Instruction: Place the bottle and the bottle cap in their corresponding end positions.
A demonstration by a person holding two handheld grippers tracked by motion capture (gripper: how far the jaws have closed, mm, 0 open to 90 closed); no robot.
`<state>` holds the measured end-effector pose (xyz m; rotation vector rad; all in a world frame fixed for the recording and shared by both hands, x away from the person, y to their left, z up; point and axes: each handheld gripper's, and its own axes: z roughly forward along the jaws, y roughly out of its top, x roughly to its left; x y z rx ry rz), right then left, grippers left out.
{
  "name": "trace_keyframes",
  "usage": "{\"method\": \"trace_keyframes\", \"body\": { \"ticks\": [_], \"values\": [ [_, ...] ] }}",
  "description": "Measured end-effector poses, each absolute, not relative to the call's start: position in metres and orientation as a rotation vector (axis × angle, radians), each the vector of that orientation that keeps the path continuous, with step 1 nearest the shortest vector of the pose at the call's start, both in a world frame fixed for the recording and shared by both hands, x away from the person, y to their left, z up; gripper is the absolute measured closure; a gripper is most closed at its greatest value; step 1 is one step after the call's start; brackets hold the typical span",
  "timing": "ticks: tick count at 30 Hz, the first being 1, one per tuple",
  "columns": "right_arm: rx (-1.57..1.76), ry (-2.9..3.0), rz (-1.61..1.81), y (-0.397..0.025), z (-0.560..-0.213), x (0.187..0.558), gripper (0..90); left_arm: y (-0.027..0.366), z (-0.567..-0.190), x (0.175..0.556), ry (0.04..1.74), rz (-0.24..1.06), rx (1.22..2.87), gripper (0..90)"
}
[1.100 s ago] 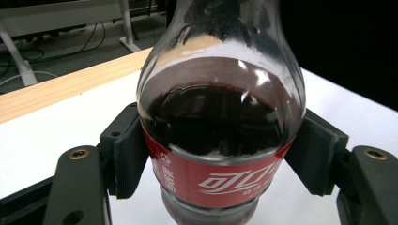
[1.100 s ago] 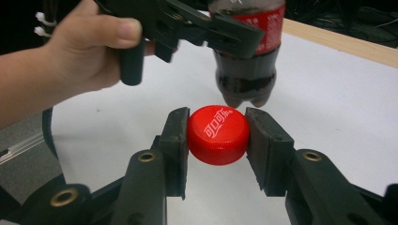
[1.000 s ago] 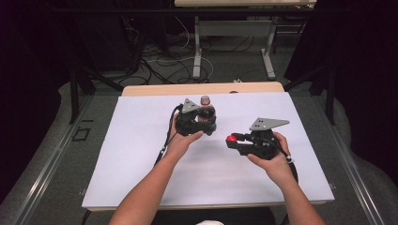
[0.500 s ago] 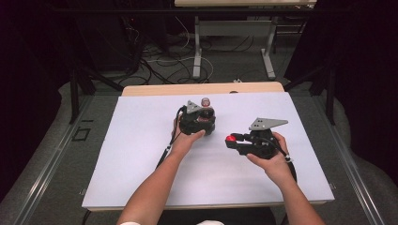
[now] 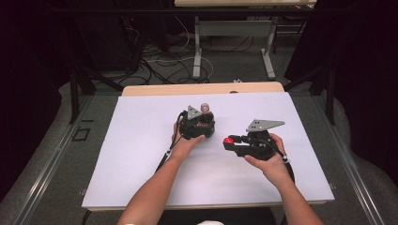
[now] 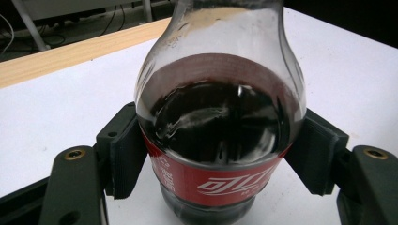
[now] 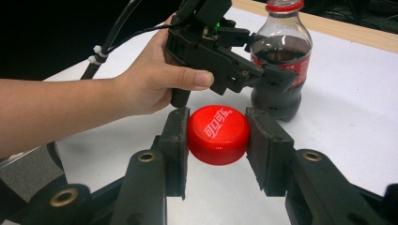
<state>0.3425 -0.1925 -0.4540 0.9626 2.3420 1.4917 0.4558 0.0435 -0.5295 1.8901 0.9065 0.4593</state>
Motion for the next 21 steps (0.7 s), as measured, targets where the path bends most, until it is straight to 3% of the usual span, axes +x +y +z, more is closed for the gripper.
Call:
{"method": "trace_keyframes", "body": {
  "ticks": [16, 21],
  "values": [
    [0.955, 2.359, 1.474, -0.1893, -0.4556, 0.3431, 61.5, 0.0408, -0.5309, 0.4545, 0.904, 0.440, 1.902, 27.6],
    [0.959, 2.360, 1.471, -0.1867, -0.4593, 0.3446, 61.5, 0.0461, -0.5291, 0.4548, 0.926, 0.416, 1.892, 18.2]
  ]
}}
